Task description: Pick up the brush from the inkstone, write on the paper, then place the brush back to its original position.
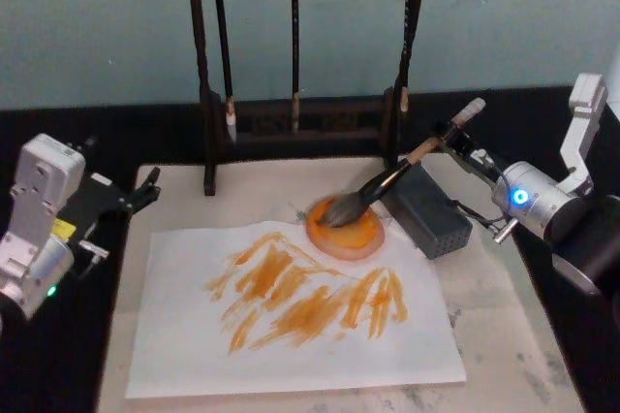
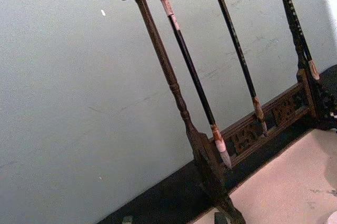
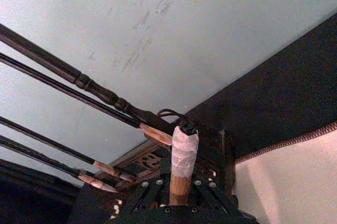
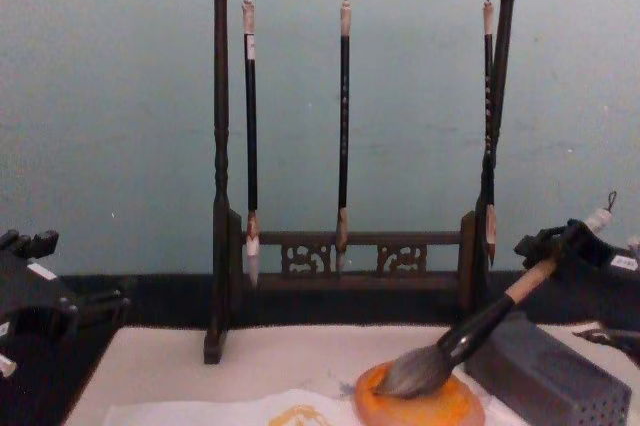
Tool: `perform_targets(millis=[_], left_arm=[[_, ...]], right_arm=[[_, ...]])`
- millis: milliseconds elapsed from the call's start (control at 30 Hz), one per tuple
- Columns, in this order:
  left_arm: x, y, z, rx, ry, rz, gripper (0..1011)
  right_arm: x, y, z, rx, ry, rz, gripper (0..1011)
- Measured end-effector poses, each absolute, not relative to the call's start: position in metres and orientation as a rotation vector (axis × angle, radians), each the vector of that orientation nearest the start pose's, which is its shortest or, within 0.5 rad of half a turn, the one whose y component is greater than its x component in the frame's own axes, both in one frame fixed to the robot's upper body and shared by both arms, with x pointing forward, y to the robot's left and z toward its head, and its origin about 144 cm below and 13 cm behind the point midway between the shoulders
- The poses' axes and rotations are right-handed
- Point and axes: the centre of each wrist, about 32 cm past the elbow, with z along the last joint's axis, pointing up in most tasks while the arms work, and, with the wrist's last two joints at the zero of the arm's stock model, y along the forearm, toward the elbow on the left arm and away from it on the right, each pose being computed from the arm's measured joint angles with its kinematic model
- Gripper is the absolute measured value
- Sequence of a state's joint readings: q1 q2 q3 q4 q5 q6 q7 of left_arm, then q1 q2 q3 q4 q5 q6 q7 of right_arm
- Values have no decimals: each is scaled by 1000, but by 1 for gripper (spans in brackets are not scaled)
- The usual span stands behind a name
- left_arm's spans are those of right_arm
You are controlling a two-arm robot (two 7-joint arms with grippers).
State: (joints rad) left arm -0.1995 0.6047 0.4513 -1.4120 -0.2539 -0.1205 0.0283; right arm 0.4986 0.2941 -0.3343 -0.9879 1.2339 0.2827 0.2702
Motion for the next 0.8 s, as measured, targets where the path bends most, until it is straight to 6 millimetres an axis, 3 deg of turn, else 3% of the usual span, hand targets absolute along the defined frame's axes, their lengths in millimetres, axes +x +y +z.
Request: perform_targets(millis=[333, 800], left_arm=[[489, 310, 1140, 304, -285, 1248, 1001], [489, 310, 1140, 304, -285, 1248, 1001]], right_arm=[[583, -277, 1142, 381, 891, -1054, 155], [583, -271, 1160, 410, 812, -1014, 155]])
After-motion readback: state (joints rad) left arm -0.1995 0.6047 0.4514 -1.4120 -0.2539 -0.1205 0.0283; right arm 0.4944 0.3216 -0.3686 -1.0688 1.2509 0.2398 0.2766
